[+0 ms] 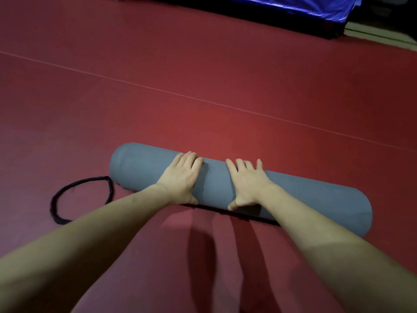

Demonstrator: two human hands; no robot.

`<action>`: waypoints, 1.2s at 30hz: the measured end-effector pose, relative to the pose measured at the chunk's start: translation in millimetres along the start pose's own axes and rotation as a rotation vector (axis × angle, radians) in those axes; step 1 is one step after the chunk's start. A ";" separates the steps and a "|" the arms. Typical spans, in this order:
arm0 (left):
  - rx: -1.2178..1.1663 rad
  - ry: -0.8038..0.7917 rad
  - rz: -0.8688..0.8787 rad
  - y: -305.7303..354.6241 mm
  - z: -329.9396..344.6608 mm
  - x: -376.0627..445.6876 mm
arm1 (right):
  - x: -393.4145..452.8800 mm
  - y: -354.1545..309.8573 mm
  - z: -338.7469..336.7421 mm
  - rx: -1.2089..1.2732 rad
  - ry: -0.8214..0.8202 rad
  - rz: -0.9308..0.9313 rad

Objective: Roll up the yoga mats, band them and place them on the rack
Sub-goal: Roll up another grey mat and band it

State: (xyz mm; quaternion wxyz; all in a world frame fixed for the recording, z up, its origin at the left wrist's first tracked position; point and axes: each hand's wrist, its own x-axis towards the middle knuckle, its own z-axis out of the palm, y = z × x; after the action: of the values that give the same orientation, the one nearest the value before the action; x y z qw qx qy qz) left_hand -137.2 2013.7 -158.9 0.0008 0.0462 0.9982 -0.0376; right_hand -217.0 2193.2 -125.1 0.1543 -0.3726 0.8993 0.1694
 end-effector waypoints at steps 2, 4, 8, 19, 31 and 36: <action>-0.084 0.072 -0.107 -5.5 3.1 -7.3 | 3.3 -9.8 -3.1 0.041 0.056 -0.100; -0.146 0.083 -0.211 -12.4 -1.3 -12.7 | 12.5 -23.2 -10.3 0.053 0.063 -0.120; -0.228 0.095 -0.333 -29.6 -2.9 -30.4 | 29.7 -50.1 -21.1 0.107 0.108 -0.112; -0.342 0.158 -0.924 -76.0 49.7 -117.8 | 63.1 -131.0 -21.0 0.039 0.226 -0.177; -0.203 -0.264 -0.907 -92.5 86.6 -128.0 | 75.2 -127.3 -28.5 0.058 0.170 -0.120; -0.326 -0.274 -0.843 -97.7 81.6 -128.7 | 73.6 -129.9 -24.3 0.049 0.217 -0.128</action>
State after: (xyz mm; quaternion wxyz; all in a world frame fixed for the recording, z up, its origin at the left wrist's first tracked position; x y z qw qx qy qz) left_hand -18.3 1898.7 -232.3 0.1244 -0.3691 0.9136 0.1168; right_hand -176.5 2051.1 -157.7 0.0756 -0.4416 0.8889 0.0959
